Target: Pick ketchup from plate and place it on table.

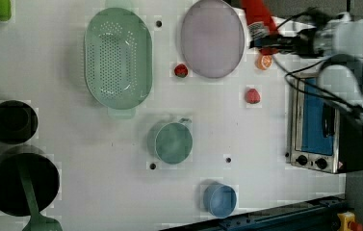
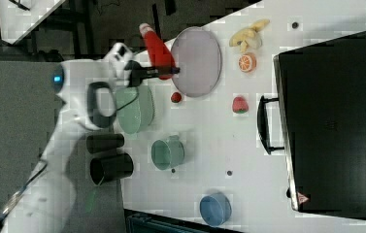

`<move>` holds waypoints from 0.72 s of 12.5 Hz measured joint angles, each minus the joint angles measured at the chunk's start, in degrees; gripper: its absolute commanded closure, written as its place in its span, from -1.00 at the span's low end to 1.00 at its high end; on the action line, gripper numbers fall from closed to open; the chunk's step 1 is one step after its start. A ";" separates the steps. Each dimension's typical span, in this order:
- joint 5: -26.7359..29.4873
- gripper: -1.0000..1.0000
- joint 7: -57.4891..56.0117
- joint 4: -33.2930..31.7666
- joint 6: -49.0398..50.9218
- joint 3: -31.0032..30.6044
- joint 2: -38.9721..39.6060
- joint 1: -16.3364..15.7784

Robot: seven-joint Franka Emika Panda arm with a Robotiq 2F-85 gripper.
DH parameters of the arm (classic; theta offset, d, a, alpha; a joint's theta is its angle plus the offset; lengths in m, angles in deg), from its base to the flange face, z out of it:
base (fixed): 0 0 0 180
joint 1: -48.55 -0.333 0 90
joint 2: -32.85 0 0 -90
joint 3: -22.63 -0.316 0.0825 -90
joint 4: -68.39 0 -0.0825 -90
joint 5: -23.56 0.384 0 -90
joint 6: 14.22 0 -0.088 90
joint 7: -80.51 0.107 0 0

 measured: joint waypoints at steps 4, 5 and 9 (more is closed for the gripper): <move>0.14 -0.26 4.00 -0.45 9.26 0.57 -9.68 0.10; 0.13 -0.27 4.92 -1.45 10.83 0.97 -12.06 0.13; -0.30 -0.27 8.20 -12.93 12.81 2.54 -22.27 1.22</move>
